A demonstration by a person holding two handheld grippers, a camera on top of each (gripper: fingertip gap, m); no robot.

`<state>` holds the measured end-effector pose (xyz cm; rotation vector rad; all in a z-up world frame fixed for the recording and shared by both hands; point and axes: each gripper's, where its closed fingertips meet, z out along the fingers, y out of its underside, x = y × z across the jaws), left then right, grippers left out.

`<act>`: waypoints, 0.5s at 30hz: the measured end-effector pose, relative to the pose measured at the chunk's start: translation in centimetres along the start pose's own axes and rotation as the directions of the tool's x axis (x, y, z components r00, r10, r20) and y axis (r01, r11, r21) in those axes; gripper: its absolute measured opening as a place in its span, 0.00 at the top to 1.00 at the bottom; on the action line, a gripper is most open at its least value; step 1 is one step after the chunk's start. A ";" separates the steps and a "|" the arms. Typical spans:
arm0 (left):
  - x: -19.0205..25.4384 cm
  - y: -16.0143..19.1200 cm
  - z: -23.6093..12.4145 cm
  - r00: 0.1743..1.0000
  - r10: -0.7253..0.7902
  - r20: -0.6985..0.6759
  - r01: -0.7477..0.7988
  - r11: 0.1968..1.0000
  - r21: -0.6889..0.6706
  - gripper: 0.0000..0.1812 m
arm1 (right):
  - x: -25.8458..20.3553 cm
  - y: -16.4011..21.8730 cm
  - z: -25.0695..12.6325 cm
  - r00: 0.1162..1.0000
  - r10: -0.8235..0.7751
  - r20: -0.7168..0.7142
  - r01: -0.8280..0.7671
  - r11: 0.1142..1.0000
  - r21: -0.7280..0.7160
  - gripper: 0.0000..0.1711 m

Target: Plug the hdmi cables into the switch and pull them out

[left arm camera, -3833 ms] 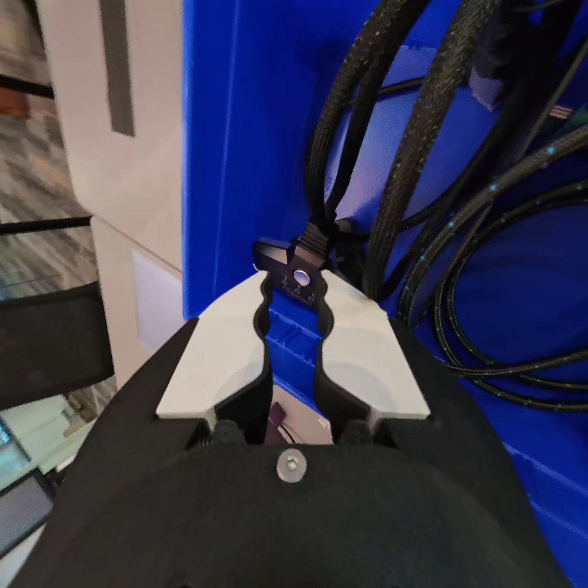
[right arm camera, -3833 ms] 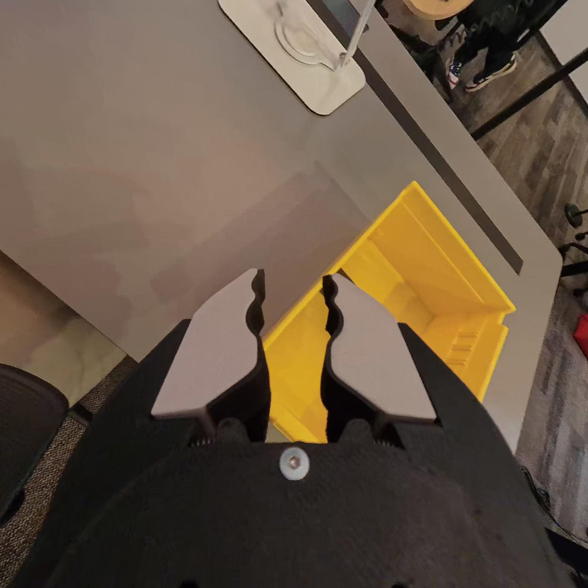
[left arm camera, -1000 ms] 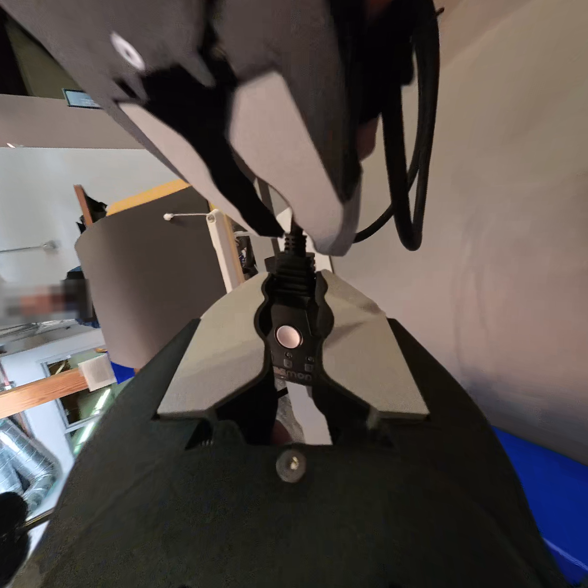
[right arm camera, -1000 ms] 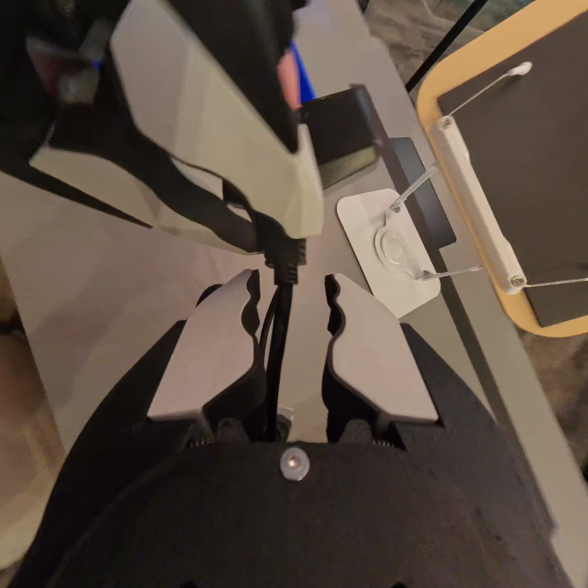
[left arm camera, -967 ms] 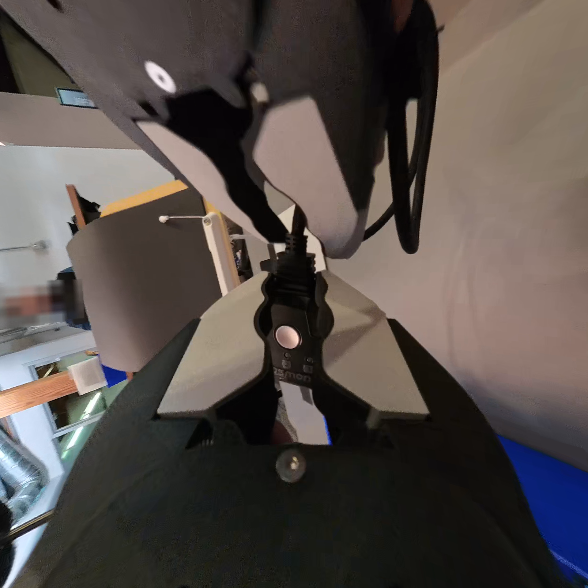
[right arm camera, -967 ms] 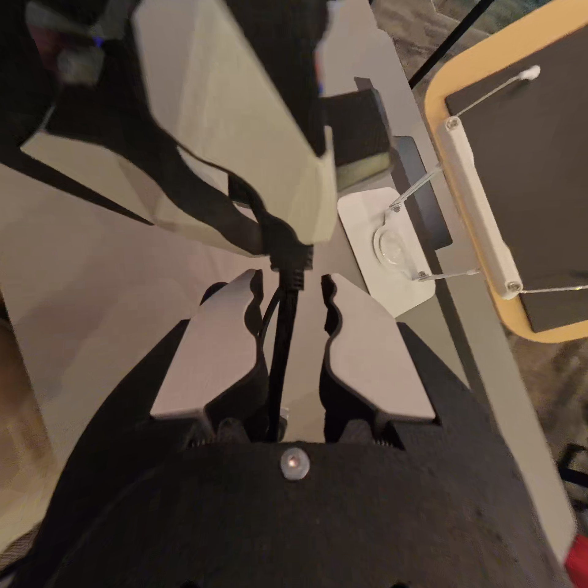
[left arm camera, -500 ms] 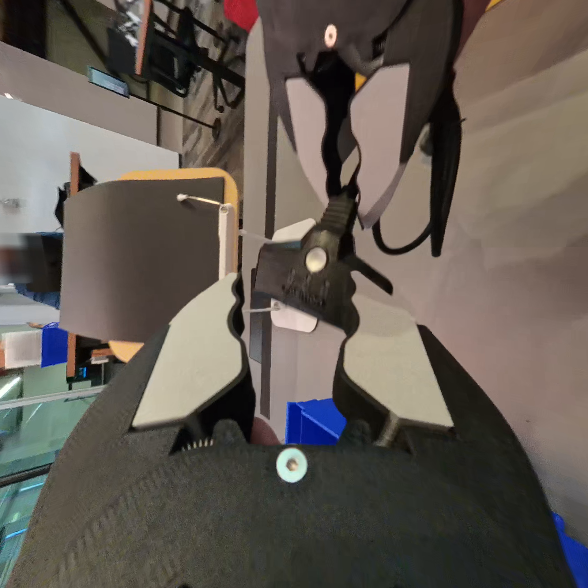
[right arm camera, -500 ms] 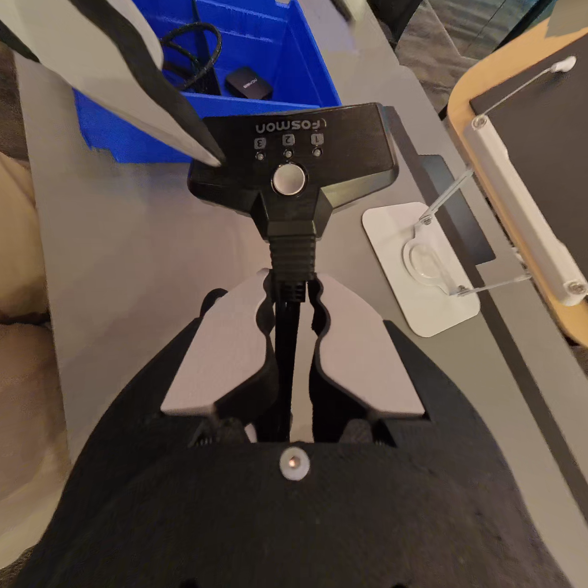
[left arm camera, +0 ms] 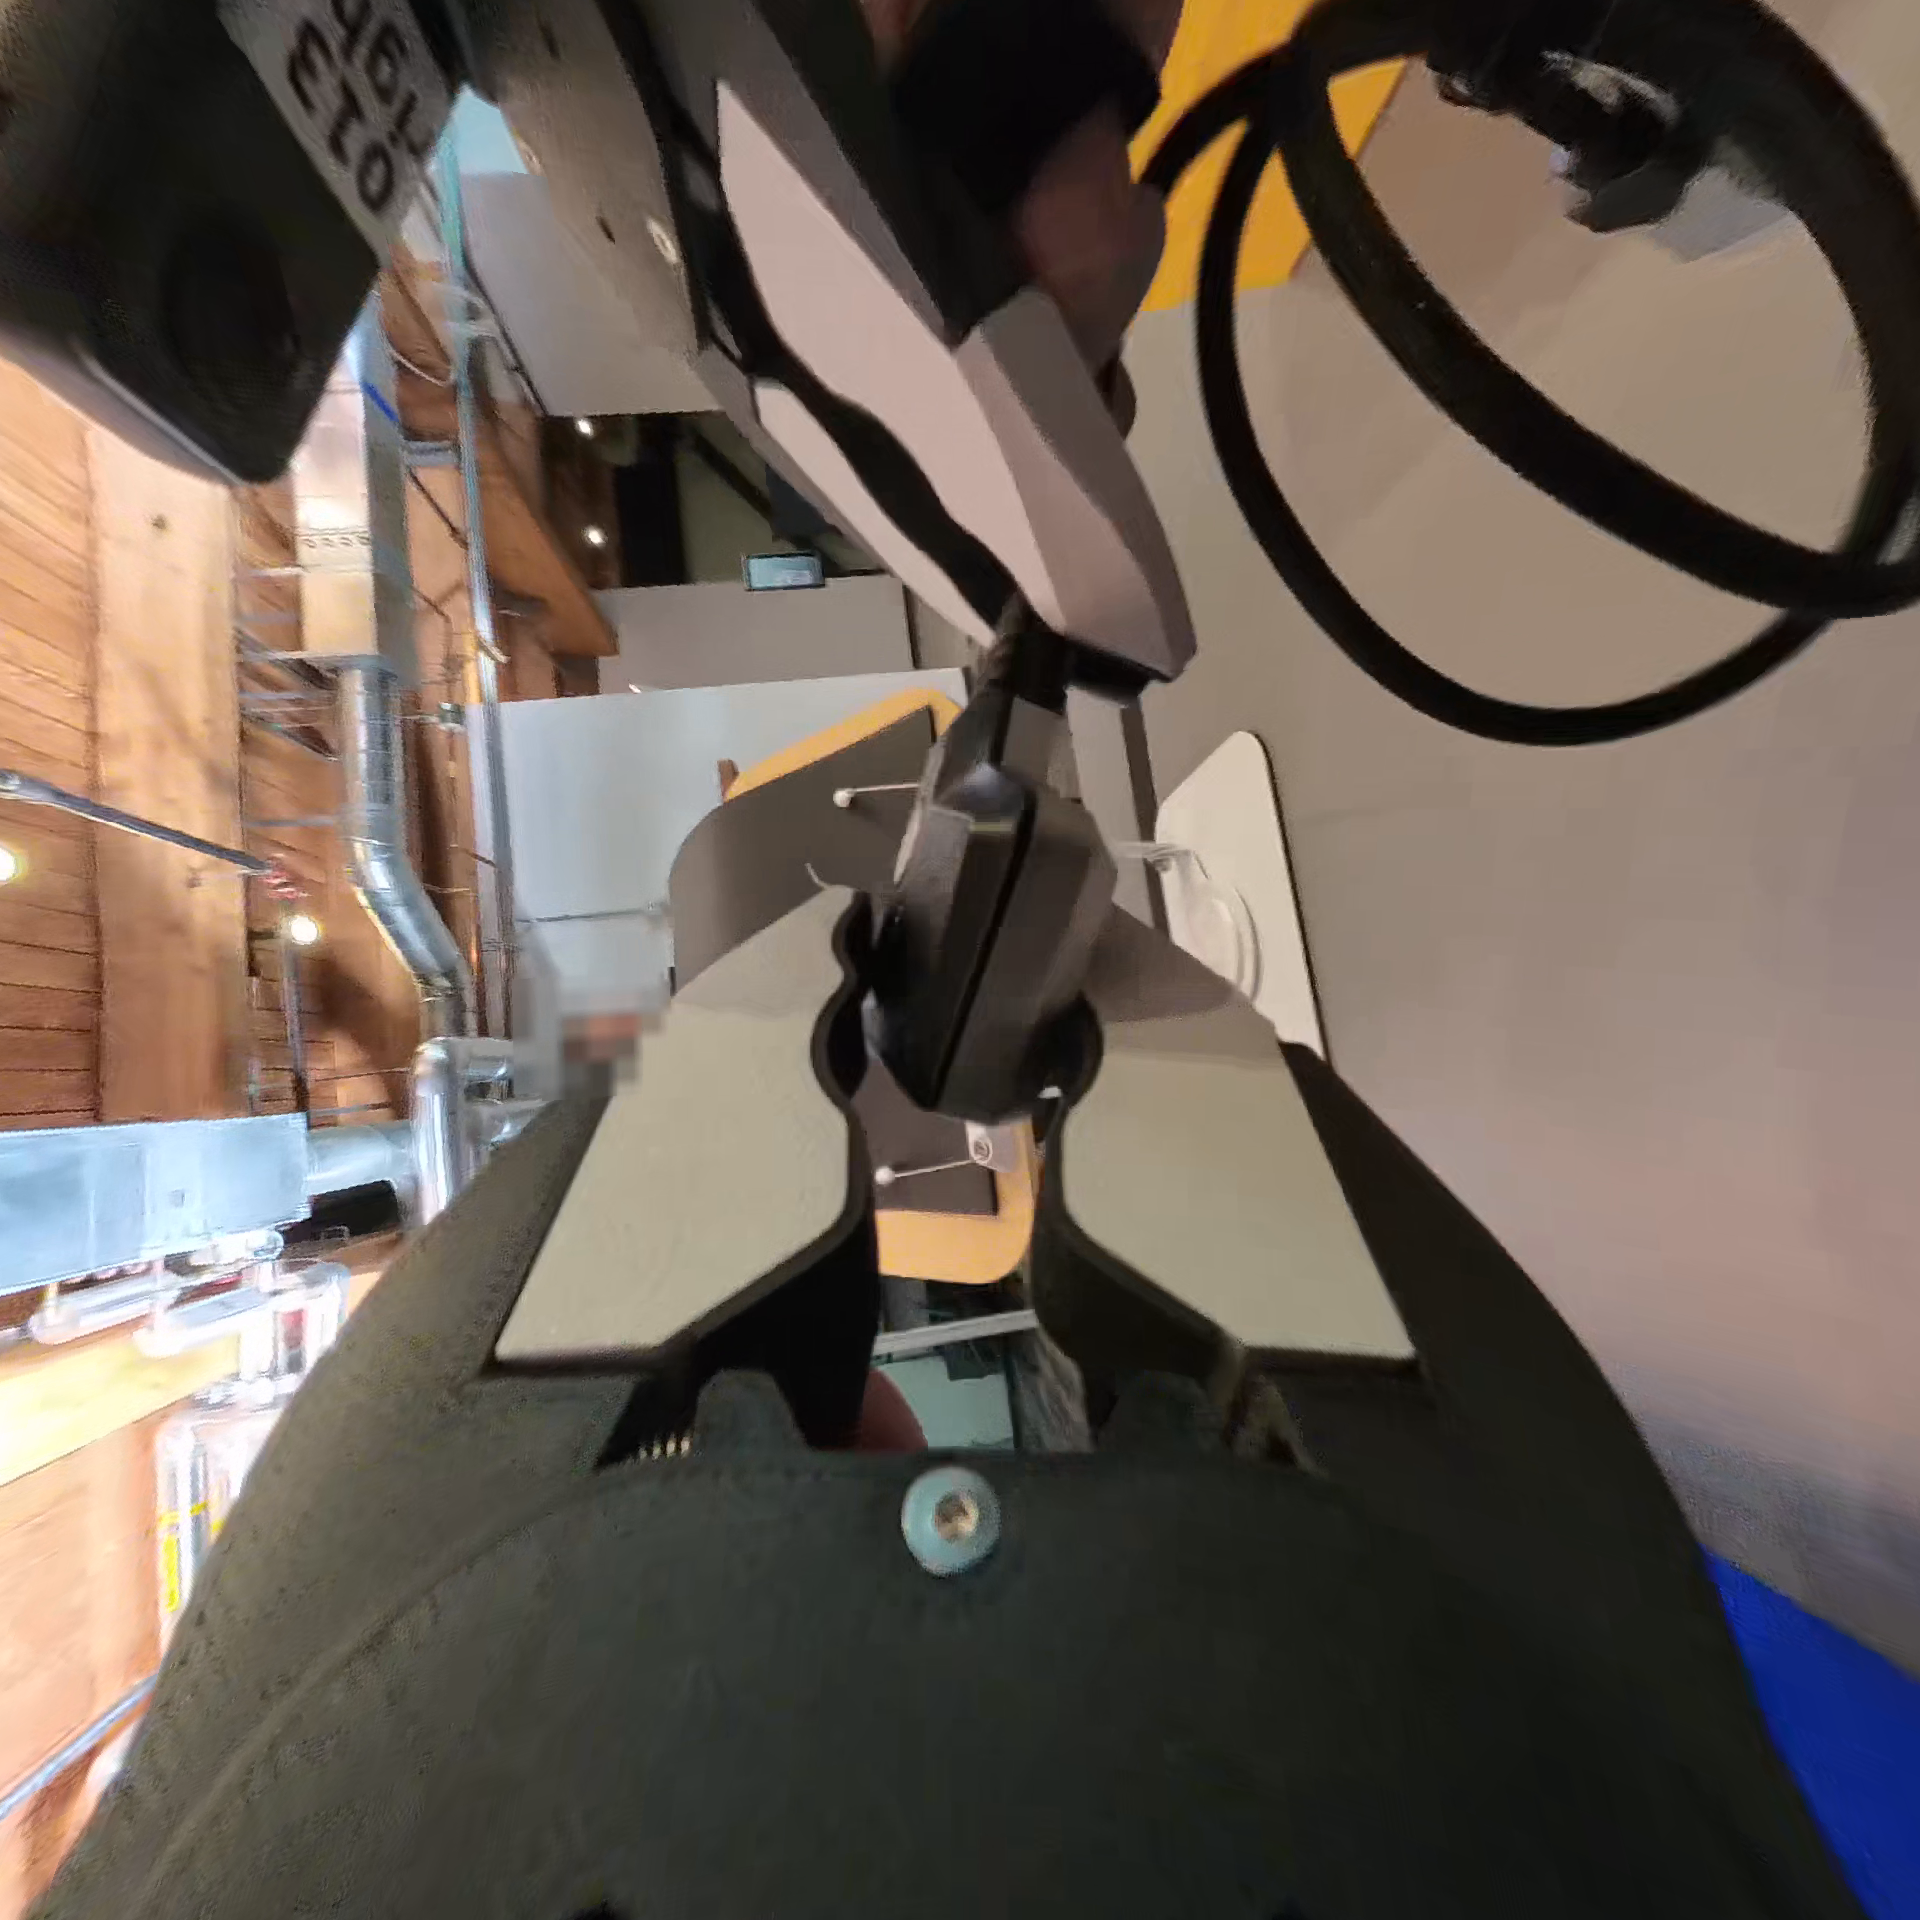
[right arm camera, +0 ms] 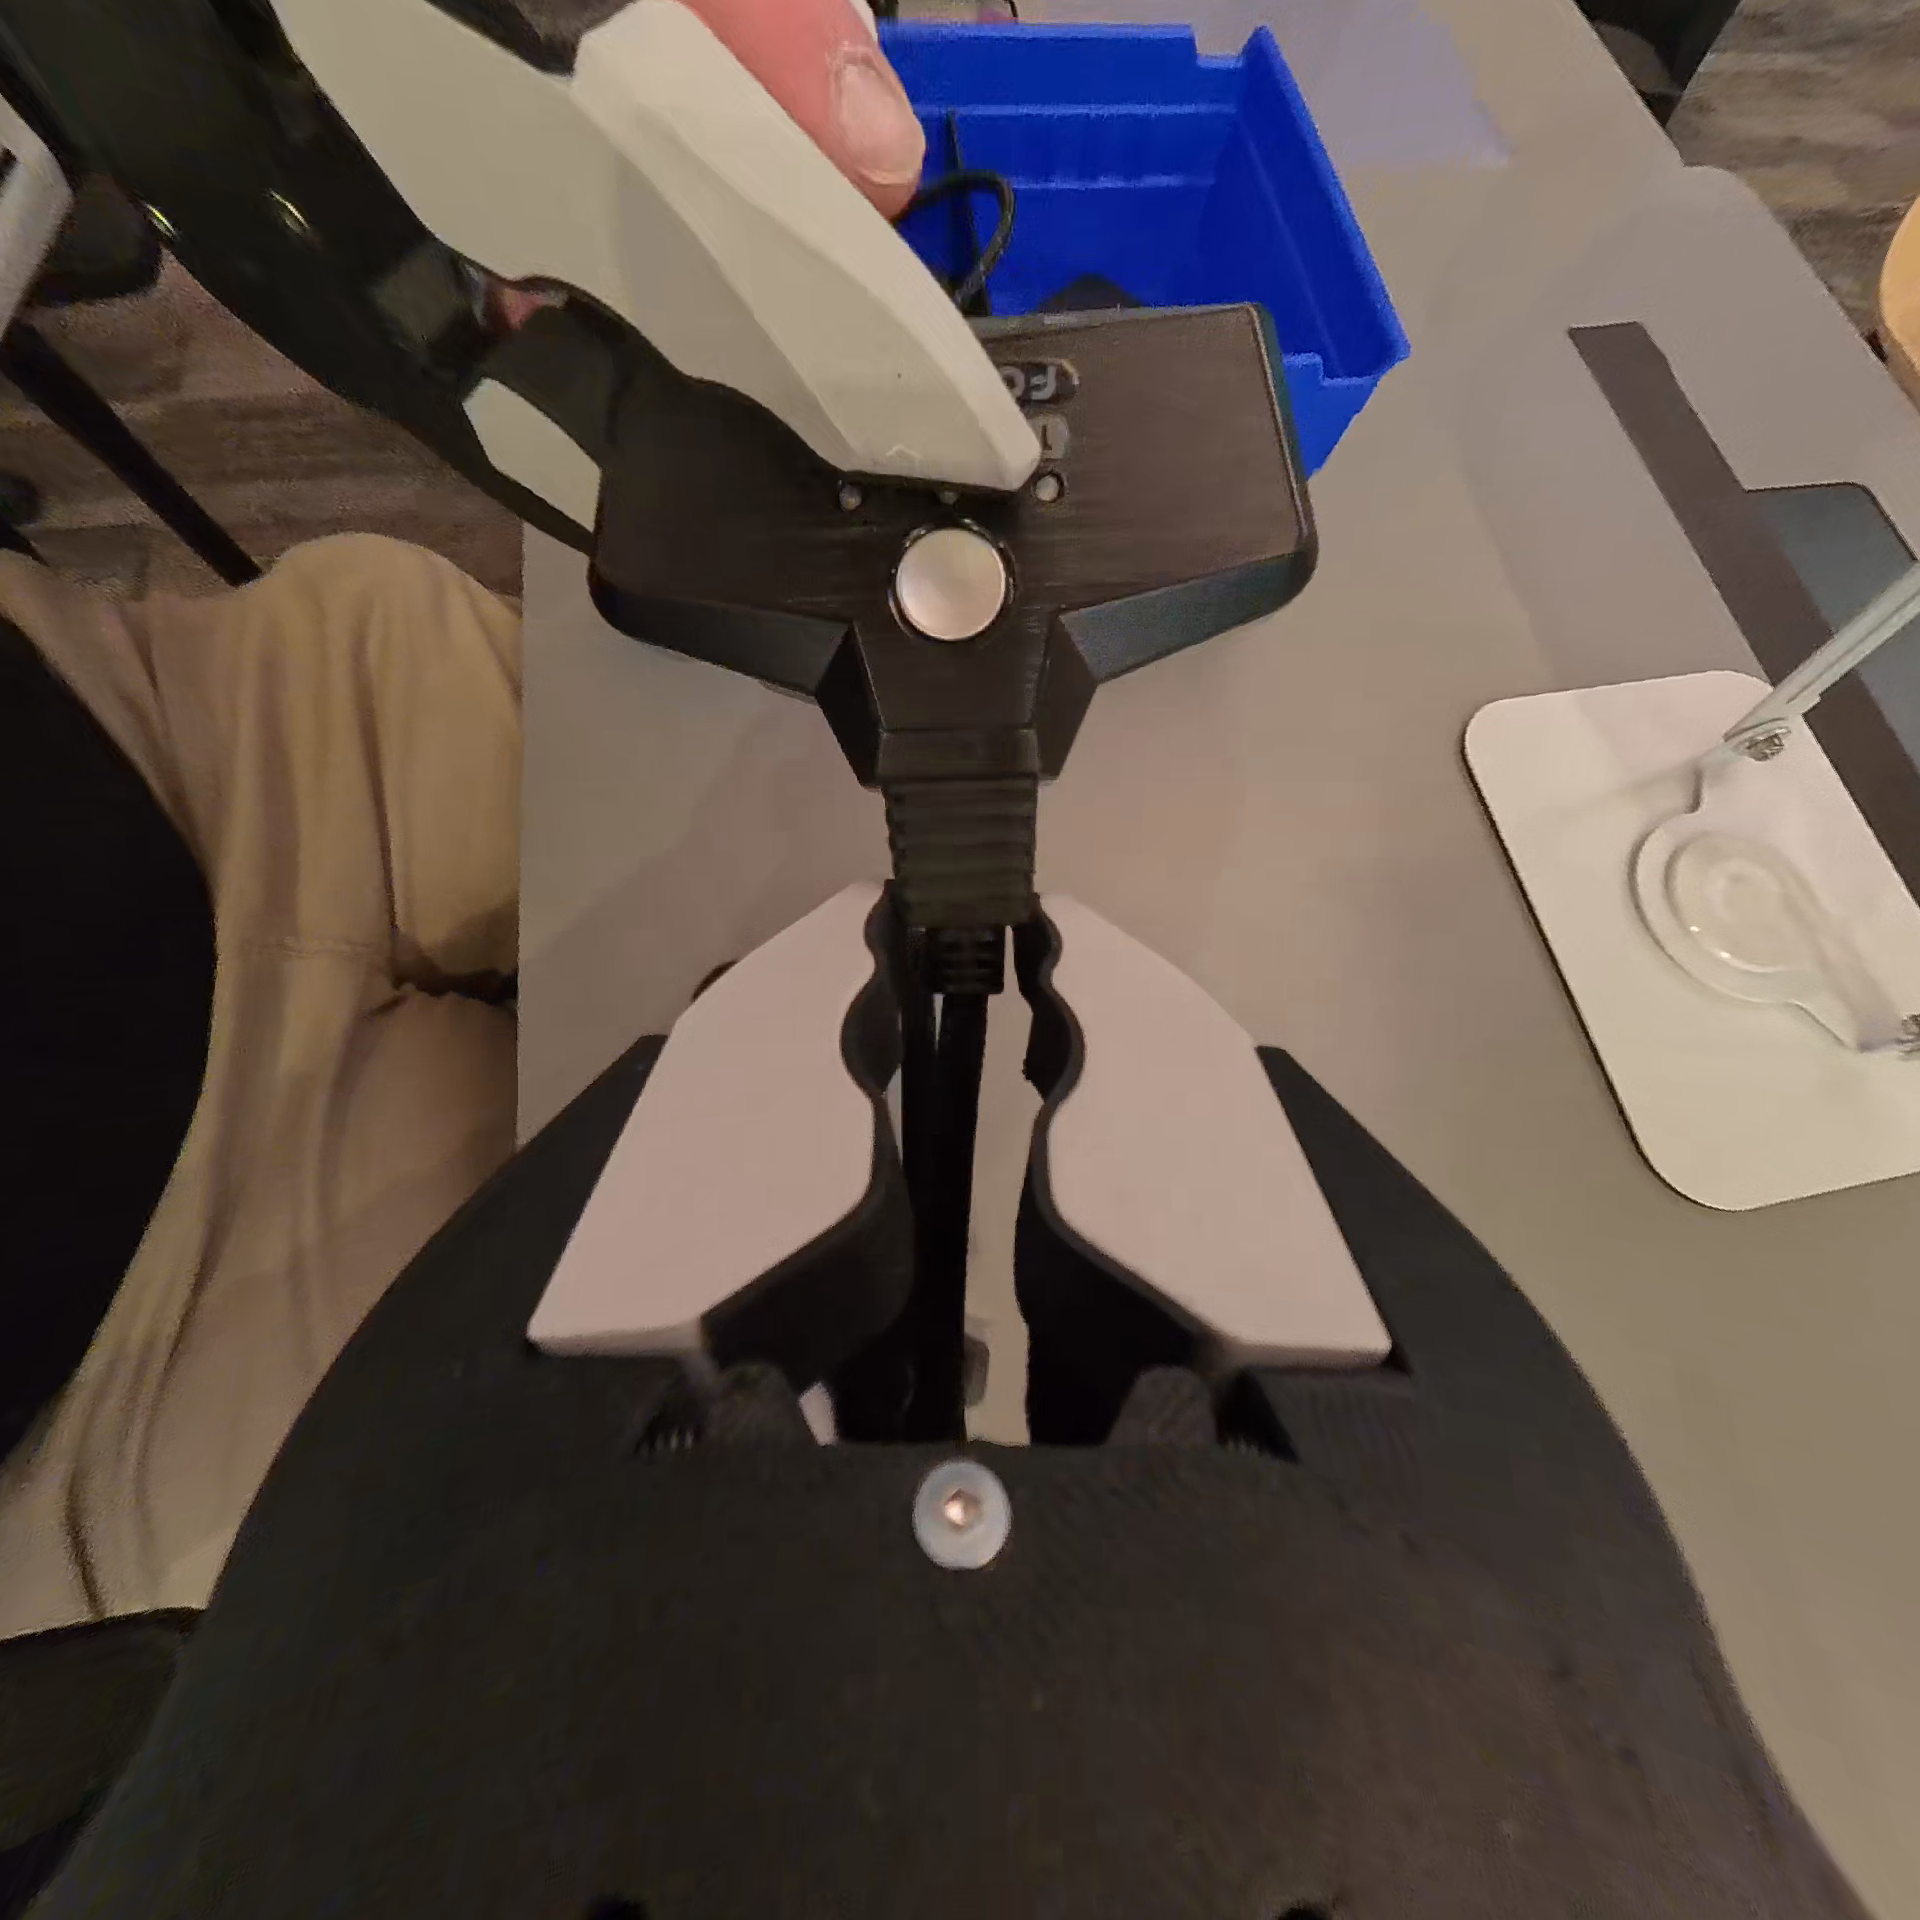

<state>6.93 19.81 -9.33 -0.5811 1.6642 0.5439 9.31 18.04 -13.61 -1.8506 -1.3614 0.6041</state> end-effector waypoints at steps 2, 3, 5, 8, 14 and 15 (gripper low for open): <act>0.4 0.1 0.2 1.000 -0.014 -0.028 0.014 1.000 -0.013 0.85 | 0.3 0.2 0.3 0.999 -0.024 -0.040 0.023 1.000 -0.011 0.88; 0.4 0.1 0.2 0.998 -0.047 -0.043 0.046 0.999 -0.016 0.86 | 0.6 0.1 0.4 0.996 -0.036 -0.077 0.037 0.999 0.000 0.88; 0.5 0.2 0.2 0.994 -0.090 -0.068 0.088 0.996 -0.029 0.87 | 0.8 -0.9 0.2 0.986 -0.084 -0.141 0.090 0.995 0.035 0.80; 0.5 -0.1 0.2 0.993 -0.099 -0.057 0.098 0.995 -0.022 0.87 | 0.9 -1.2 0.2 0.953 -0.190 -0.235 0.186 0.982 -0.038 0.76; 1.1 -0.9 0.3 0.978 -0.155 -0.137 0.151 0.988 -0.039 0.88 | 1.9 -0.6 0.6 0.827 -0.396 -0.399 0.345 0.918 -0.196 0.86; 1.0 -1.0 0.2 0.978 -0.159 -0.137 0.154 0.987 -0.044 0.88 | 2.0 -0.7 0.4 0.802 -0.414 -0.430 0.358 0.910 -0.208 0.87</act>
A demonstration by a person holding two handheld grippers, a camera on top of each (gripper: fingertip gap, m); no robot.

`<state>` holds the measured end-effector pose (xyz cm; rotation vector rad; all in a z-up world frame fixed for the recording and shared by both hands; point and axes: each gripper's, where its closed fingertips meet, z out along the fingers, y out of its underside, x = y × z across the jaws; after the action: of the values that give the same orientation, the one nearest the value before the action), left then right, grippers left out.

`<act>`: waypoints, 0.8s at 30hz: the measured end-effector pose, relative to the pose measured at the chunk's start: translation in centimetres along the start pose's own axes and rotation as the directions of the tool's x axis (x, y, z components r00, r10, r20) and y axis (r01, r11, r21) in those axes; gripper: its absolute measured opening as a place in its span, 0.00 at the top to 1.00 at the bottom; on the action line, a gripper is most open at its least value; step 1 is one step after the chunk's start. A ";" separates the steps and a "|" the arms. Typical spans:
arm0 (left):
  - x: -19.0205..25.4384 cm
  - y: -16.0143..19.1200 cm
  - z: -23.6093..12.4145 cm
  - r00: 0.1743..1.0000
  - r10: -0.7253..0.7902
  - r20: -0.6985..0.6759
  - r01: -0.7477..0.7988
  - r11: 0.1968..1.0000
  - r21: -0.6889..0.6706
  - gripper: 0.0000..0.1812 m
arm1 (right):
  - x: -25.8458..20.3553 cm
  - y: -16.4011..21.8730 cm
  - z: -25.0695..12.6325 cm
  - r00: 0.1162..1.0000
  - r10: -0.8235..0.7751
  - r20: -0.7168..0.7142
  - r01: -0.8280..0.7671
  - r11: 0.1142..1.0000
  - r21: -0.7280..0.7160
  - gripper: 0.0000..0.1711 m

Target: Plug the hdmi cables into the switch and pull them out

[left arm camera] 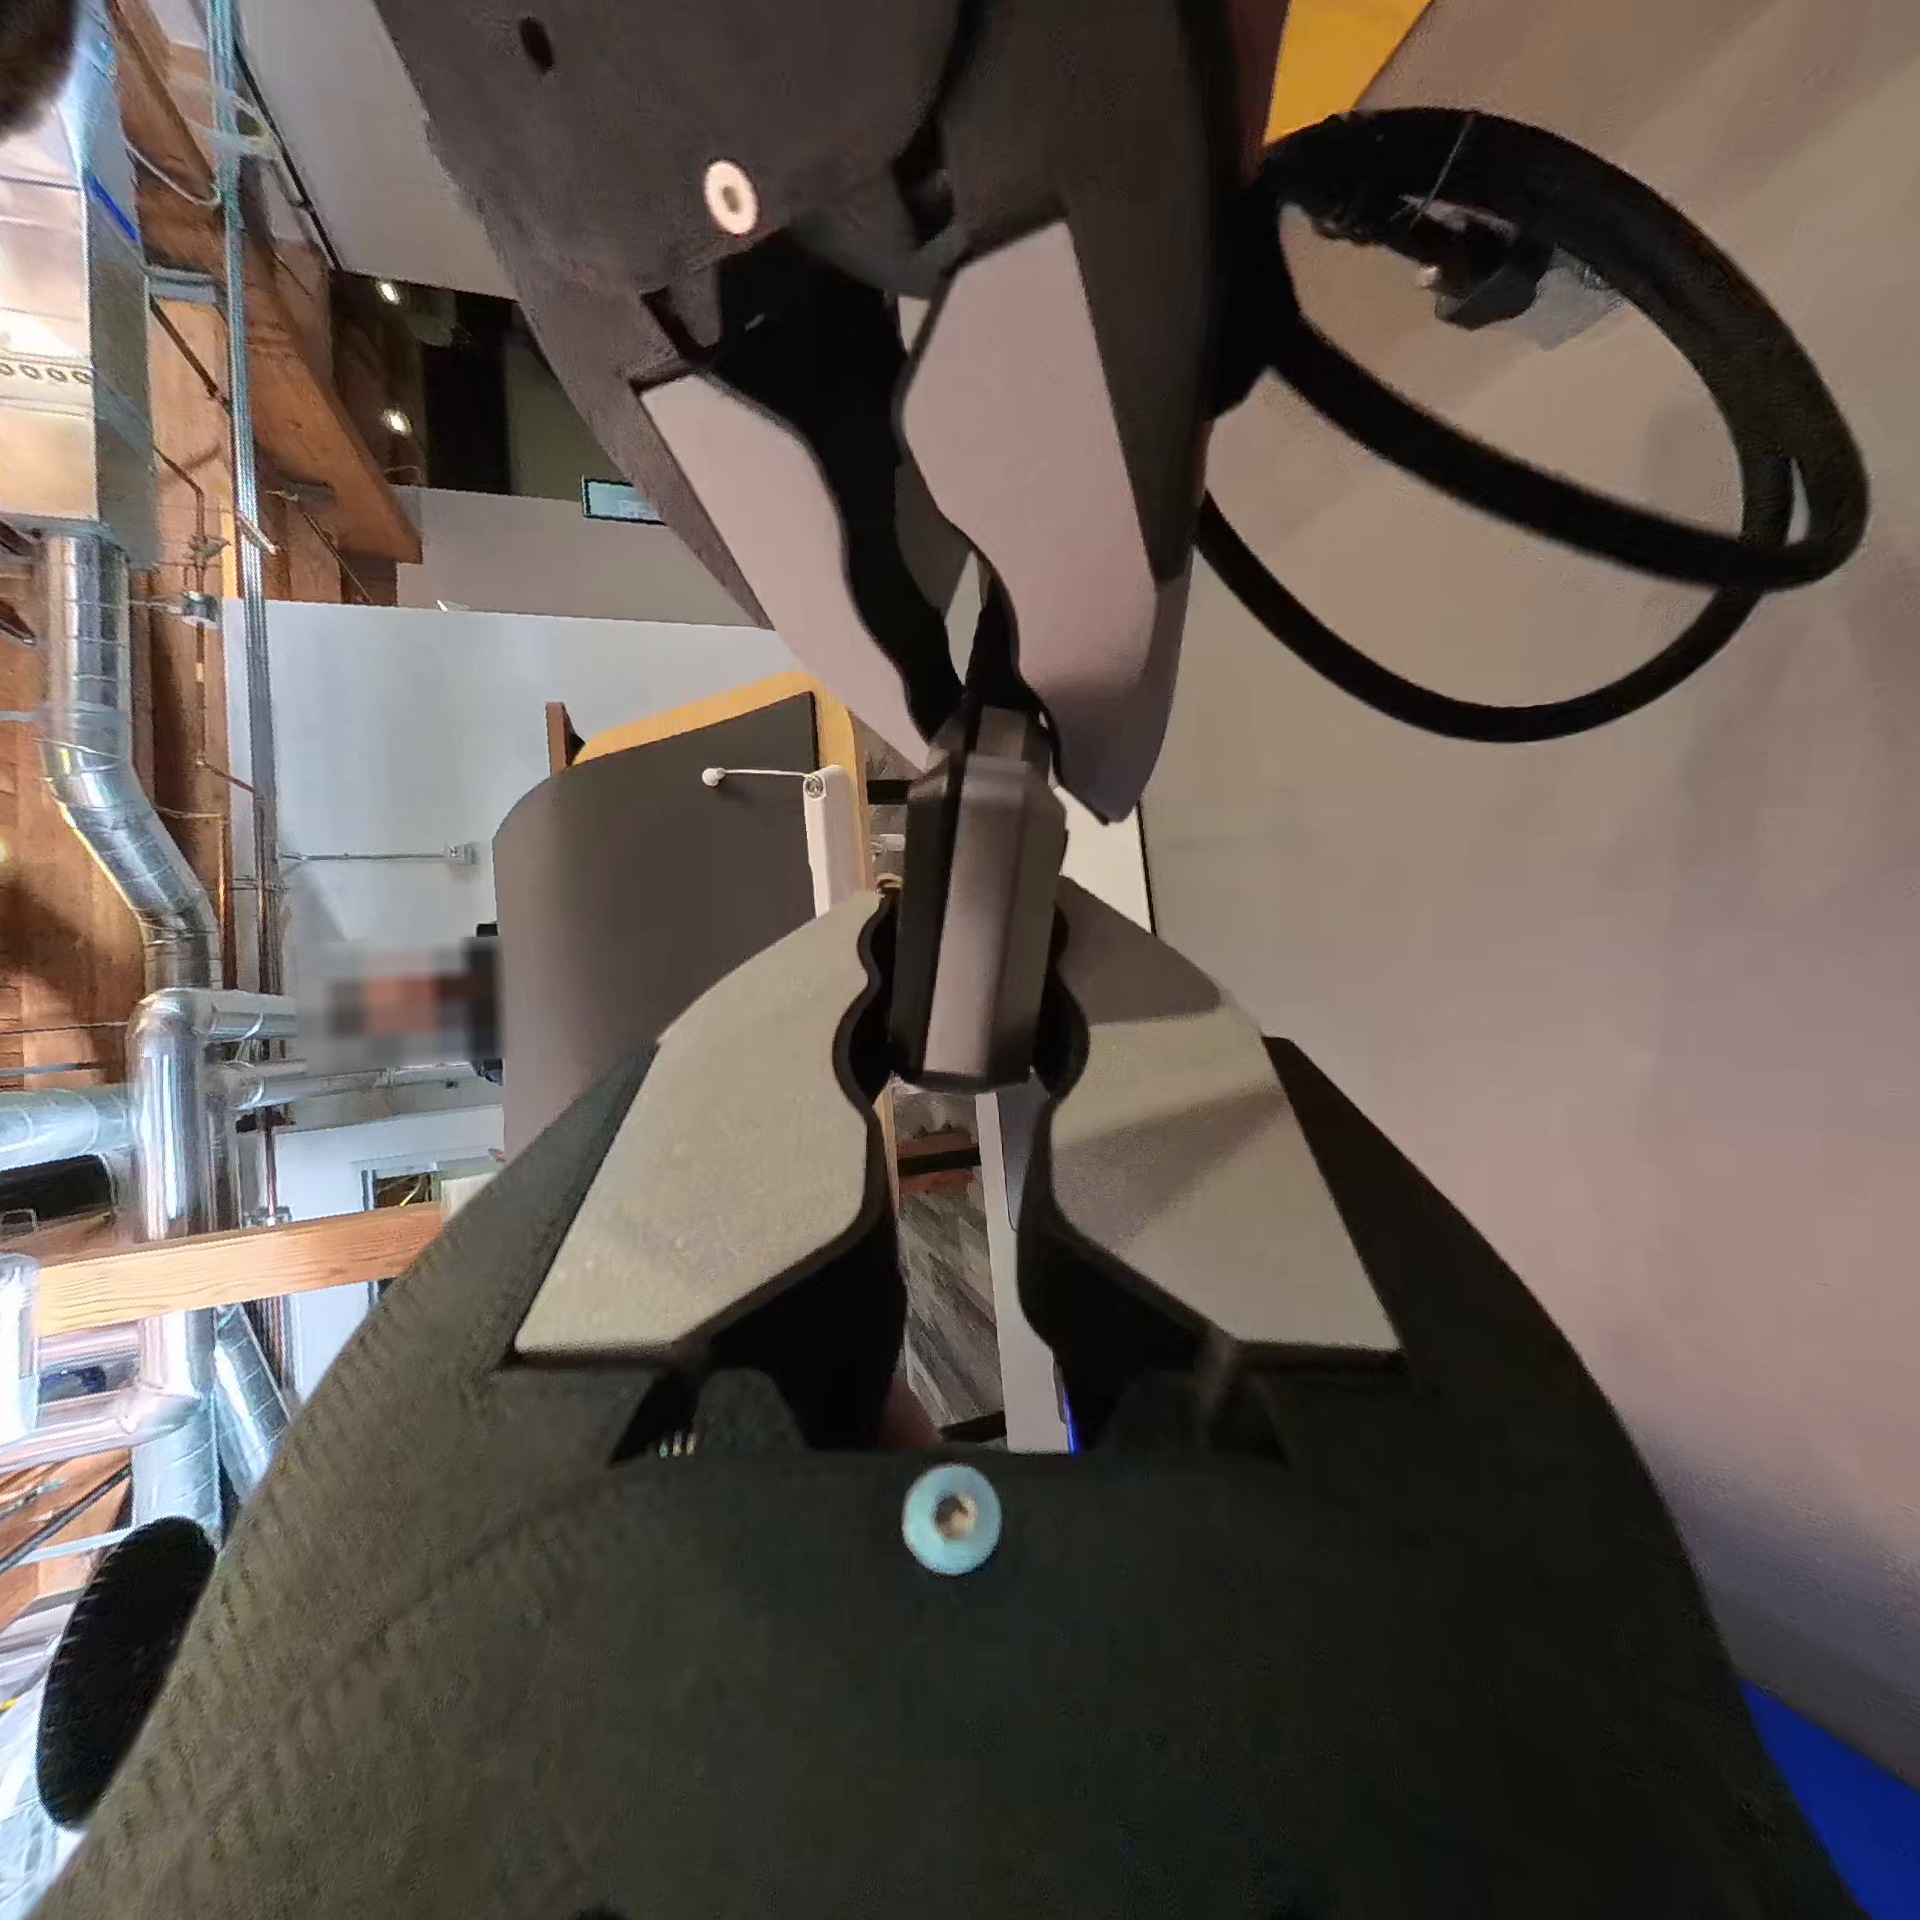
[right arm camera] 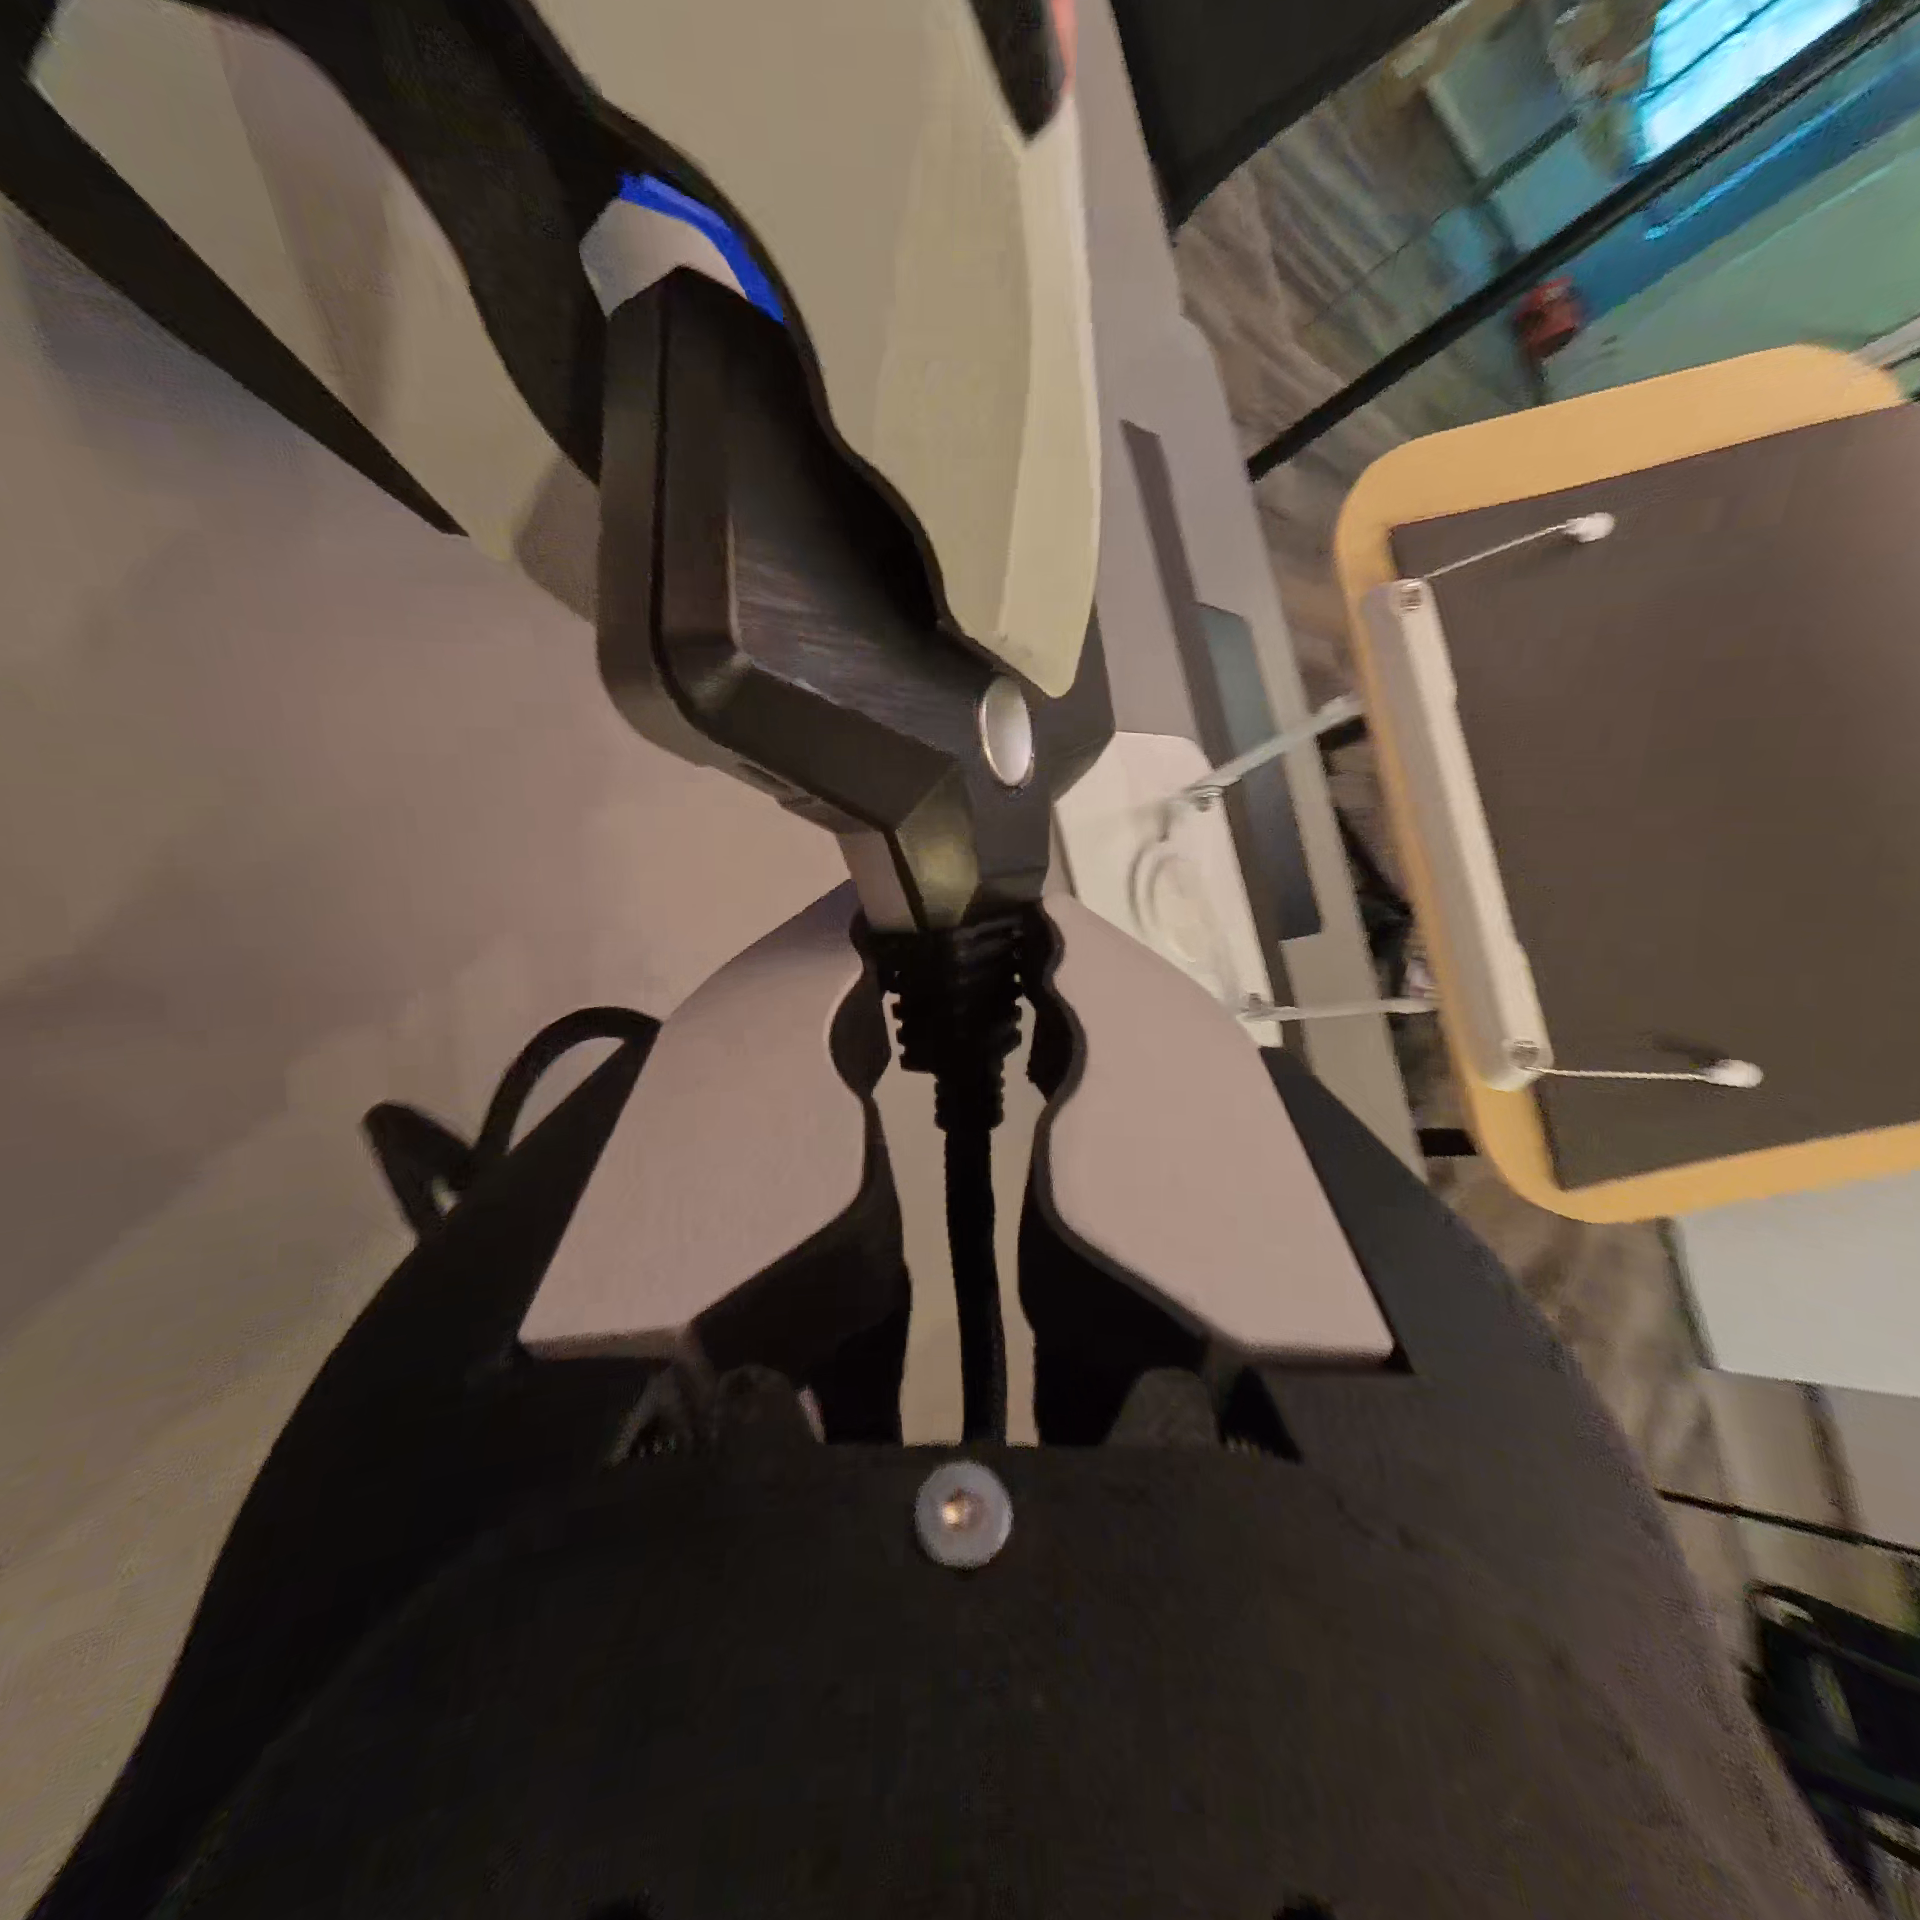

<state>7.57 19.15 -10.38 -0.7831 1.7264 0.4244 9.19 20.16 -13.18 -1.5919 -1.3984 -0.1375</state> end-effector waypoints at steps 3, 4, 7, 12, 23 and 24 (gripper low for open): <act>-0.2 -0.3 -0.3 1.000 -0.019 -0.006 0.019 1.000 0.007 0.88 | 0.7 -0.2 -0.2 0.981 -0.126 -0.146 0.125 0.992 -0.016 0.88; -0.2 -0.5 -0.4 0.999 -0.033 -0.019 0.033 0.999 0.019 0.88 | 0.8 -0.5 -0.2 0.976 -0.138 -0.169 0.137 0.990 -0.014 0.86; -0.3 -0.5 -0.6 0.997 -0.069 -0.038 0.070 0.997 0.021 0.88 | 1.1 -0.8 -0.4 0.950 -0.198 -0.240 0.196 0.980 -0.032 0.90; 0.1 -0.6 -0.9 0.992 -0.109 -0.065 0.112 0.993 0.040 0.88 | 0.8 -0.8 -0.3 0.944 -0.231 -0.236 0.228 0.973 -0.041 0.90; -0.5 1.4 -2.4 0.986 -0.163 -0.032 0.163 0.987 0.009 0.80 | 0.5 0.4 0.1 0.973 -0.163 -0.166 0.155 0.986 -0.057 0.91; -1.0 2.5 -3.0 0.985 -0.173 -0.012 0.172 0.985 -0.018 0.82 | 0.6 0.7 0.2 0.974 -0.157 -0.162 0.148 0.987 -0.064 0.91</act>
<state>3.86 19.34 -8.84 -0.9412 1.6530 0.3165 9.88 20.81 -13.29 -1.4778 -1.3947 -0.3927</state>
